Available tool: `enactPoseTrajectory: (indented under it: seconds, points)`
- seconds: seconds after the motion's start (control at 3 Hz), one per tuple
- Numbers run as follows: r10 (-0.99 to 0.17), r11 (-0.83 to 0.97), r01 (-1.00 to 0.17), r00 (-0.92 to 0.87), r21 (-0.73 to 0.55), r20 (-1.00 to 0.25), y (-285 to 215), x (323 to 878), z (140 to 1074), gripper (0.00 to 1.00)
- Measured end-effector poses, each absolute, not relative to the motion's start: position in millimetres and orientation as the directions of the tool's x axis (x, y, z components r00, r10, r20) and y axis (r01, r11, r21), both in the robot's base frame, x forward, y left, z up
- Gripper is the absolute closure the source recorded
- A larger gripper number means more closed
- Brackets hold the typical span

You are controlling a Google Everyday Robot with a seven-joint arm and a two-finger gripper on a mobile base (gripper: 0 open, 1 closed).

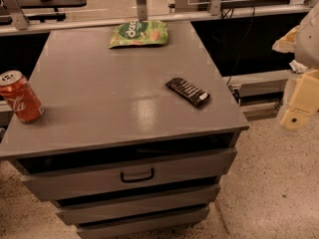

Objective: Move rxbar chocolate near coke can

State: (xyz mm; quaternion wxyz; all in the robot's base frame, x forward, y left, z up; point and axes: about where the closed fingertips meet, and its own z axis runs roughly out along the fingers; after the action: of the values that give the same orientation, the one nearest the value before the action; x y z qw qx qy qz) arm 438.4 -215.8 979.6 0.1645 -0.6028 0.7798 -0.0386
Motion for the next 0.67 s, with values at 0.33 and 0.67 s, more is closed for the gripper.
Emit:
enactPoseTrajectory:
  seconds: [0.33,0.67]
  points:
    - [-0.953,0.27,-0.927,-0.219,-0.259,-0.21,-216,438,980,0.0]
    - [-0.939,0.281,-0.922,-0.208,-0.266,-0.274,-205,457,972,0.0]
